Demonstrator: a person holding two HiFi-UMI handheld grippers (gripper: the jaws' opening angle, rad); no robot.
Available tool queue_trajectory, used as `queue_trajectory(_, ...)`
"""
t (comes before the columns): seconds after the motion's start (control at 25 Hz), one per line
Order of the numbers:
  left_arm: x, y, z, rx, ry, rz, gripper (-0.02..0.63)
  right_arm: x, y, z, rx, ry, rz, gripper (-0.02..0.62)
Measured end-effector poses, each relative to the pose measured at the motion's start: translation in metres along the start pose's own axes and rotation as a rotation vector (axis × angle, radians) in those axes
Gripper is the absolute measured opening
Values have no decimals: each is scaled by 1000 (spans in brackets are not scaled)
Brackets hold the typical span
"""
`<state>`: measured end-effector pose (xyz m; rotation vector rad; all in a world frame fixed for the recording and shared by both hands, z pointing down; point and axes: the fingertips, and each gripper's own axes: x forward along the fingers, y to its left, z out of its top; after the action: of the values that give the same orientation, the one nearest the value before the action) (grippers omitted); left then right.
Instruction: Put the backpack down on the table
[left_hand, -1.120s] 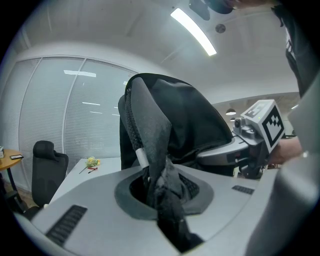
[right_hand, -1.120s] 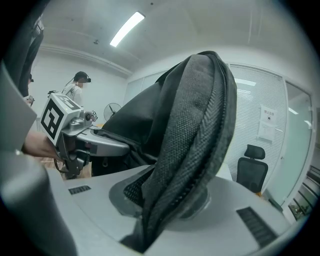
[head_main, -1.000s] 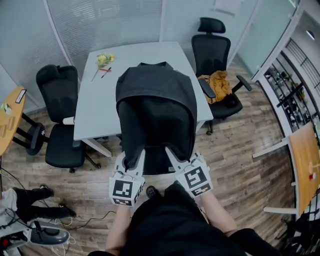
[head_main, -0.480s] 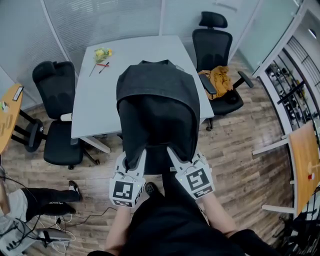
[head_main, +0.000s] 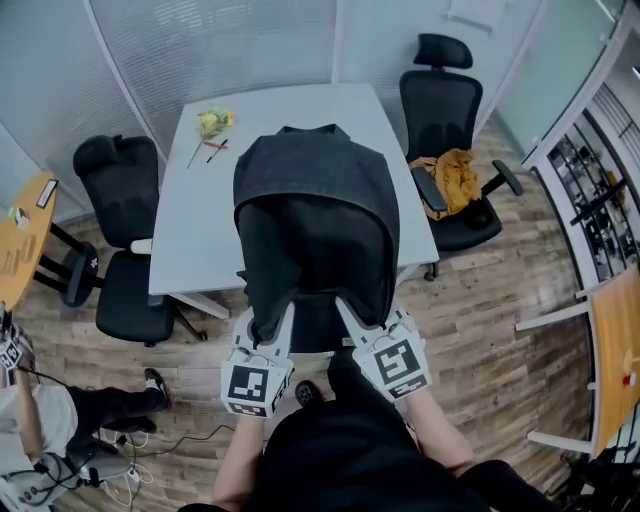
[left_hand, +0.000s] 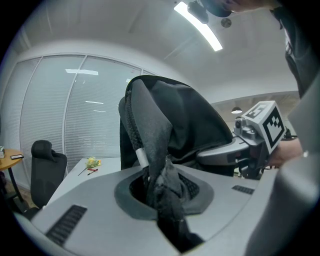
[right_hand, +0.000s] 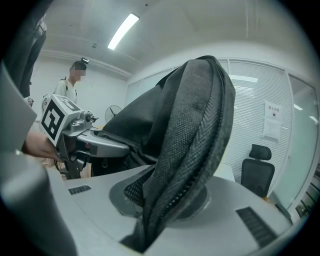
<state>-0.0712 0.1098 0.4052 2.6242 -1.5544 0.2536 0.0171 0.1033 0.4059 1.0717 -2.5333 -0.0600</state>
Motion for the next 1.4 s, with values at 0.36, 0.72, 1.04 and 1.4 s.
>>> queue_trajectory(0.36,66,12,17,1,9,40,55,33,-64,3,-3,-22,35,64)
queue_trajectory(0.72,121,15,26,-5,27,101,55,59,-120,-1,-8,-43,97,64)
queue_trajectory(1.04,152,16,26,-22,41,160,55,75,-151,-7,-20,-52,161,64)
queue_trajectory(1.4,166,23,23,-39,66,204,55,92,-163,-10,-19,-47,213,64)
